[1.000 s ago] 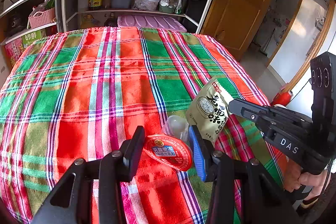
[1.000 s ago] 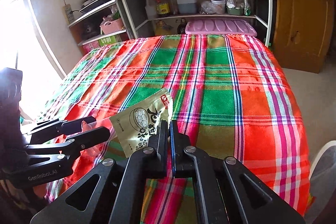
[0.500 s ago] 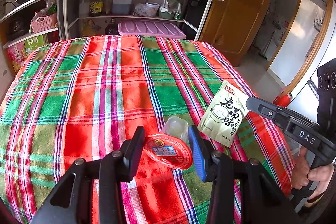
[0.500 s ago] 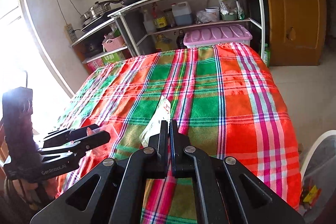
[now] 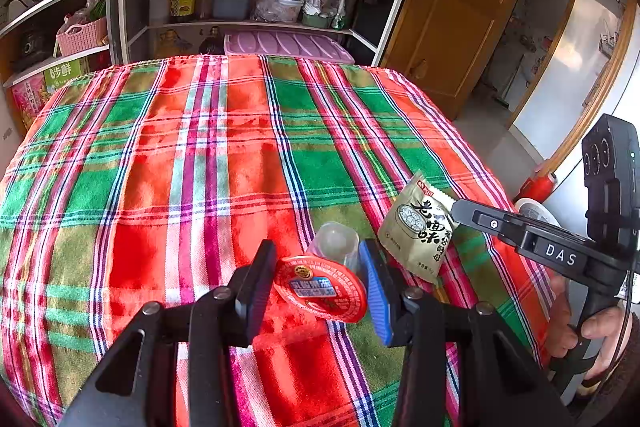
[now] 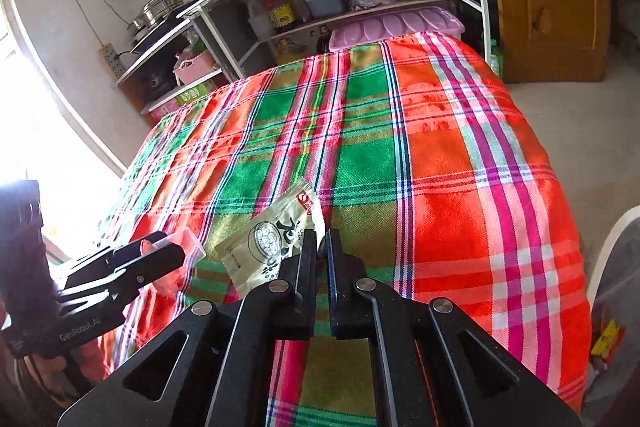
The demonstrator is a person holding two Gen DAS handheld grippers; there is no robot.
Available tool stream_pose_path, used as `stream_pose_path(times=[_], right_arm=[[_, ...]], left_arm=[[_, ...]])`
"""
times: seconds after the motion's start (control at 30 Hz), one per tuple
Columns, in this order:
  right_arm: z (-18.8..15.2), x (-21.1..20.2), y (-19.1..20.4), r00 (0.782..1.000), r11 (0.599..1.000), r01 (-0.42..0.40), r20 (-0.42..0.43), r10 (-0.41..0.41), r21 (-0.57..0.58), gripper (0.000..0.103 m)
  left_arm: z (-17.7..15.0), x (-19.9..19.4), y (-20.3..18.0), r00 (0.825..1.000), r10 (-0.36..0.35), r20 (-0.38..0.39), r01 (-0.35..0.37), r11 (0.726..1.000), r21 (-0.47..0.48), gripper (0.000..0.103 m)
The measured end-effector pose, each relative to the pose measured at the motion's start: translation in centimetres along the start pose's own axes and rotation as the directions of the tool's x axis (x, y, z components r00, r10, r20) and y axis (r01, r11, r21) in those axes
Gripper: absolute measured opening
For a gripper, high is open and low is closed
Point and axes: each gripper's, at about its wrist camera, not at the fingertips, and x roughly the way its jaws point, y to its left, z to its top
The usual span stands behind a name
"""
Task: Collect trash
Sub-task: 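Carry the red-lidded cup and noodle packet over the white bin with both tools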
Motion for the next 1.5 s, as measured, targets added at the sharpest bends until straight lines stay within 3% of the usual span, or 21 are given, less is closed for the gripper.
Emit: stream_pose_path(times=[0.07,0.1,0.2,0.27,0.4,0.73,0.97,1.27,1.5], right_arm=[[0.1,0.1,-0.2,1.000,0.999,0.005,-0.003,-0.004,0.039,0.035],[0.2,0.3,-0.2,1.000,0.999,0.012,-0.004,-0.012,0.044,0.039],[0.3,1.3,0.5,0.999,0.999,-0.019,-0.046,0.021,0.027,0.043],[0.2,1.8,1.1,0.998,1.000,0.016,-0.056,-0.016,-0.006,0.043],[-0.1,2.2,2.3,0.996,0.995,0.080,-0.040,-0.082,-0.064,0.043],[-1.3,2.3,4.2,0.986,0.966,0.162,-0.013,-0.168,-0.203,0.010],[-1.4,1.2,4.0,0.989,0.975,0.151,0.015,-0.150,-0.166,0.009],[-1.4,-3.2,3.1,0.987,0.982,0.145,0.093,-0.134,-0.119,0.009],[-2.1,-6.8,1.2,0.981,0.987,0.148,0.137,-0.140,-0.054,0.009]], left_arm=[[0.0,0.1,0.0,1.000,0.000,-0.001,0.000,1.000,0.003,0.045],[-0.1,0.1,0.1,1.000,0.001,-0.001,-0.001,1.000,0.000,0.045],[-0.1,0.2,0.2,1.000,-0.001,-0.003,0.001,1.000,-0.002,0.045],[-0.1,0.3,0.2,1.000,-0.002,-0.004,0.002,1.000,-0.002,0.045],[-0.2,0.3,0.3,1.000,-0.002,-0.004,0.002,1.000,-0.003,0.045],[-0.2,0.3,0.2,1.000,0.004,-0.006,-0.004,1.000,0.000,0.045],[-0.2,0.0,0.0,1.000,0.014,-0.004,-0.014,1.000,0.002,0.045],[-0.5,-2.0,-2.3,0.997,0.068,0.035,-0.071,0.995,0.066,0.045],[-0.3,-3.4,-6.0,0.997,0.032,0.064,-0.040,0.990,0.134,0.045]])
